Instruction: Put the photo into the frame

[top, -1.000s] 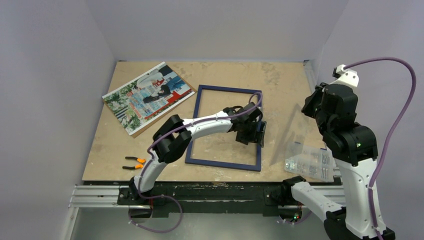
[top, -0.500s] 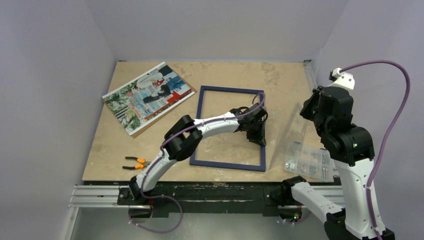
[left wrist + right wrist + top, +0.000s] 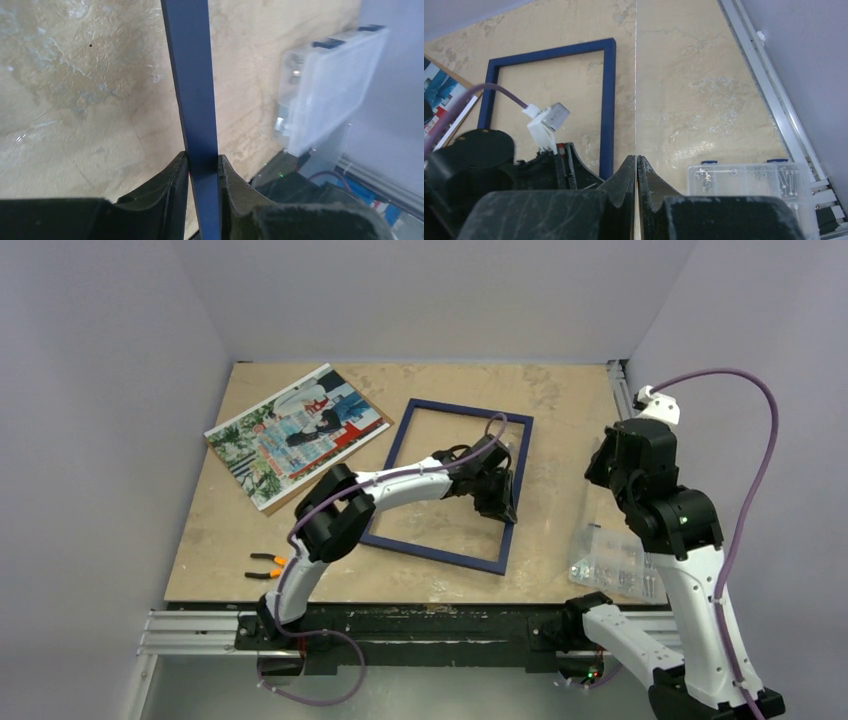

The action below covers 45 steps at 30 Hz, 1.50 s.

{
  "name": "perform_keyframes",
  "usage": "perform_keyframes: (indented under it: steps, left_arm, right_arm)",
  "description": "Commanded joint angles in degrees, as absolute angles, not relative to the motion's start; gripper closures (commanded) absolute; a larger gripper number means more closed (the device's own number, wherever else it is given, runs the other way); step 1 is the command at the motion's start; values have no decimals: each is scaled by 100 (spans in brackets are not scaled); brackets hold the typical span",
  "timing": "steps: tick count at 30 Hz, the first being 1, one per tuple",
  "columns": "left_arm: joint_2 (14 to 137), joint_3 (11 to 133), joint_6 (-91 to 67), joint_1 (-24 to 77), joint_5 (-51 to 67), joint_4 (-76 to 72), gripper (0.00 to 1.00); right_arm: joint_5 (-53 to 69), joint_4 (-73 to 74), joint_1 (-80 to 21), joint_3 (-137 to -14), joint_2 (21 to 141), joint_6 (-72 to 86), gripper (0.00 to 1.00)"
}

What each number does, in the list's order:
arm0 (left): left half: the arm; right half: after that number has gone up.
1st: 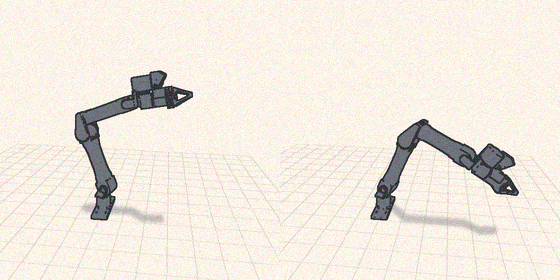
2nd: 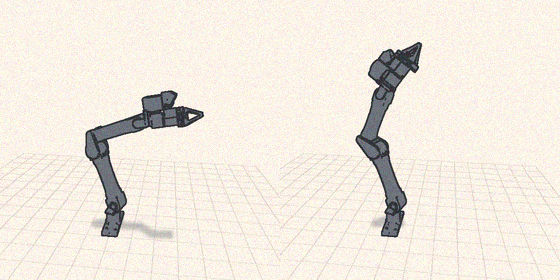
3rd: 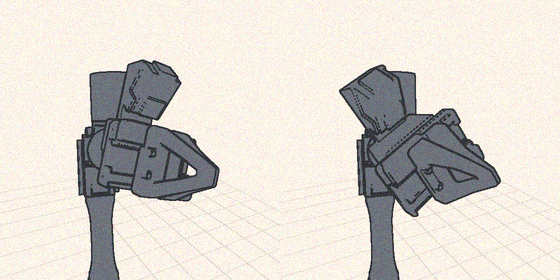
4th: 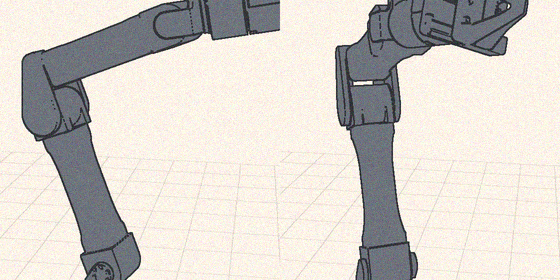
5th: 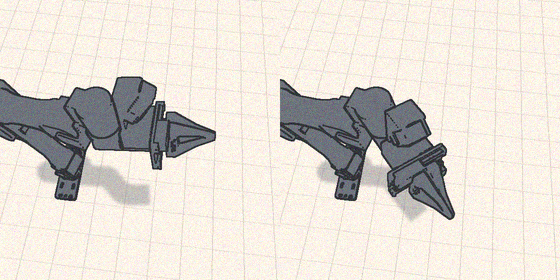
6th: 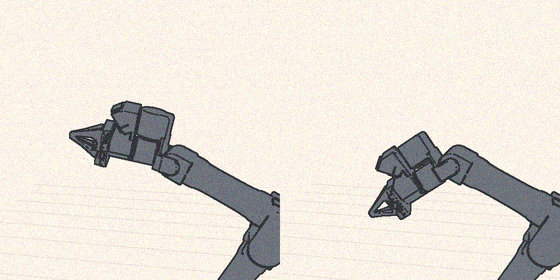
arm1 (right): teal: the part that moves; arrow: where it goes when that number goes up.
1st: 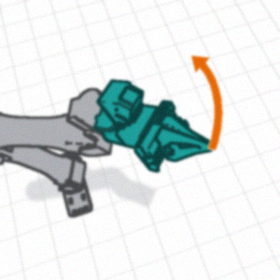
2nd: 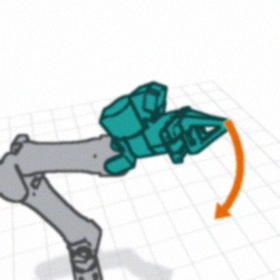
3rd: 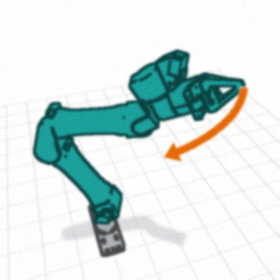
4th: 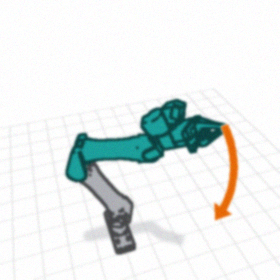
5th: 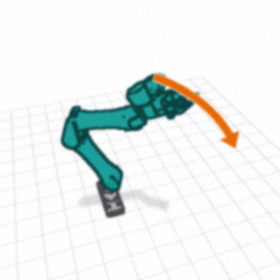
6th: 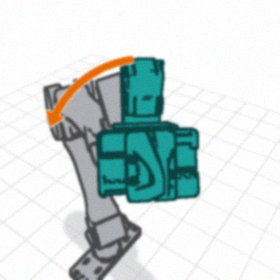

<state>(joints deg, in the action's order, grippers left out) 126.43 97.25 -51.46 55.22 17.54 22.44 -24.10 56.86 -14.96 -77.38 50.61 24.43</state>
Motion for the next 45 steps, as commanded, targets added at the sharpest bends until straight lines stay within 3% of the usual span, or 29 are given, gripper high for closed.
perform_keyframes:
  steps: [1, 19, 35, 42, 45]
  left_arm:
    - [11371, 9536, -4787, 5353, 1907, 1943, 100]
    - [9959, 9283, -4846, 5114, 2877, 1622, 100]
    - [9582, 9077, -5082, 5109, 4054, 1133, 100]
    - [9604, 8545, -5600, 5100, 4547, 263, 100]
    - [9664, 8462, -5709, 5098, 4657, 94, 96]
  right_arm:
    - [-2016, 5042, -1475, -7469, 5001, 2536, 100]
    - [-500, 3424, -1476, -5585, 4904, 3393, 100]
    - [531, 2003, -1472, -4579, 4540, 3608, 100]
    - [765, 1540, -1477, -4310, 3978, 3891, 100]
    - [919, 1432, -1477, -4219, 3808, 4059, 100]
